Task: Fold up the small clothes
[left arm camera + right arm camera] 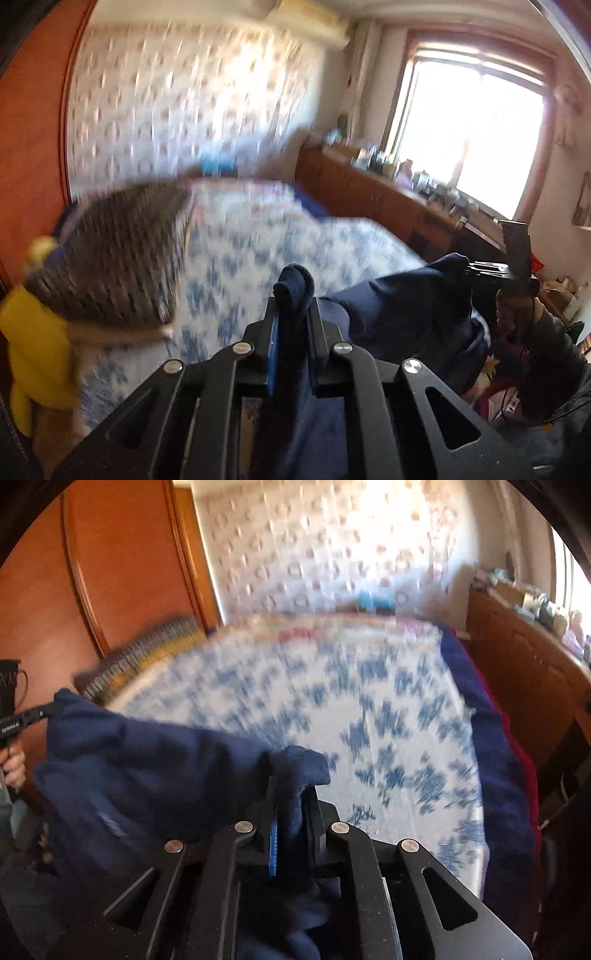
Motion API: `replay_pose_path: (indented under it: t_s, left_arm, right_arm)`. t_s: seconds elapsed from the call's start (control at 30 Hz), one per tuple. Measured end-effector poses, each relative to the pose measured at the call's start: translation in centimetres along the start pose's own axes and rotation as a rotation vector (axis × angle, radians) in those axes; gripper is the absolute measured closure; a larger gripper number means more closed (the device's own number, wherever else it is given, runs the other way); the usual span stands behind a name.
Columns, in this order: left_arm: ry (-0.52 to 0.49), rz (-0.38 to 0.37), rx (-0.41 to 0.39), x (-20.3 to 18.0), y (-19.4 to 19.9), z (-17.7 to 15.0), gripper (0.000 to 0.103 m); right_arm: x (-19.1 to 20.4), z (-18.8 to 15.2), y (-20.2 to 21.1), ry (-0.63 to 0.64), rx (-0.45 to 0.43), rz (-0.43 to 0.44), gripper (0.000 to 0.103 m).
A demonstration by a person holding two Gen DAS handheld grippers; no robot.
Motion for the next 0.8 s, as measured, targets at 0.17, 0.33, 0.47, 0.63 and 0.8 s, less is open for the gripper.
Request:
replay_pose_path:
  t_s: [0.17,0.33,0.47,0.63,0.8]
  left_arm:
    - [-0.038,-0.014,-0.149,-2.4,5.3,3.3,0.093]
    - [-0.04,-0.014,-0.253,-2.6,8.9,5.9,0.093]
    - [-0.056,-0.017,-0.331,-2.7,11.3,7.5,0.093]
    - [-0.07,-0.019,-0.418,-2.6,14.3,9.5,0.093]
    - [-0.075,0.023,-0.454,-1.6,13.6,12.4,0.093]
  right_arm:
    - [1.2,2.8,7.3,0.036,-0.117,-0.102,0.096]
    - [2.4,5.8,13.4,0.082,-0.21,-0.135,0.096]
    - [3.2,8.0,17.9,0.119,-0.295,-0.139,0.096]
    - [4.2,10.8,22.7,0.164,-0.397,-0.142,0.096]
    - [4.1,13.8,23.8,0.204,-0.445,-0.168,0.096]
Point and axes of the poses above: each gripper's, at about its wrist camera, not at the fingertips, and y roughly against the way its jaws point, x to its left, z to its top, the point moved 1 cm from there along -y, roughly the way its jaws point, and after that the axes turned 12 degrees about y, right-handed, at the moved point
